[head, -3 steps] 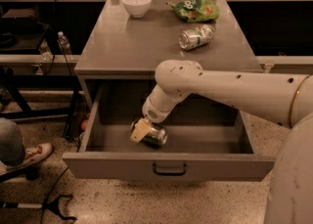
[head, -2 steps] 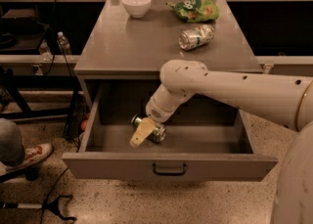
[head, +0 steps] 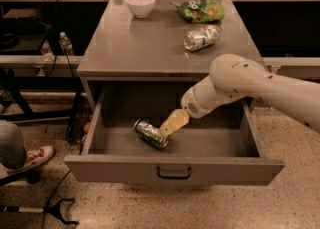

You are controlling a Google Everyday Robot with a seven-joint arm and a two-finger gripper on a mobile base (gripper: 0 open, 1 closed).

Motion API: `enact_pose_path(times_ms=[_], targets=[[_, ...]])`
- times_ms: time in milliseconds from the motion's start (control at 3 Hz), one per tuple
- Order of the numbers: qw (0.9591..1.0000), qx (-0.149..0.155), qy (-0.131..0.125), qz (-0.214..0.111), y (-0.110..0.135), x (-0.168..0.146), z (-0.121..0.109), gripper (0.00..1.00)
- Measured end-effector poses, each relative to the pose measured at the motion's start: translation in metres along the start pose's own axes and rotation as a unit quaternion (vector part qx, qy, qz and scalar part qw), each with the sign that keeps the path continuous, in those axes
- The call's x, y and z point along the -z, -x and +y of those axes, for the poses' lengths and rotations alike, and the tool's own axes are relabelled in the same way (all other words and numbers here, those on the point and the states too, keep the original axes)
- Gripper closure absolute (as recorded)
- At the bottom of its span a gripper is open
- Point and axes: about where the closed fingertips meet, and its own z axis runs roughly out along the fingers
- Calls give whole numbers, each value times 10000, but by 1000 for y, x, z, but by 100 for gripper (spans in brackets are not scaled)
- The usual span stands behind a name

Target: Place green can into top drawer

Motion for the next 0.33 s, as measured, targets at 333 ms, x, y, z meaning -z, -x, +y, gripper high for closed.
enact_pose_path(times_ms=[333], targets=[[10000,-63,-40,-14,-6,5,-4,0]])
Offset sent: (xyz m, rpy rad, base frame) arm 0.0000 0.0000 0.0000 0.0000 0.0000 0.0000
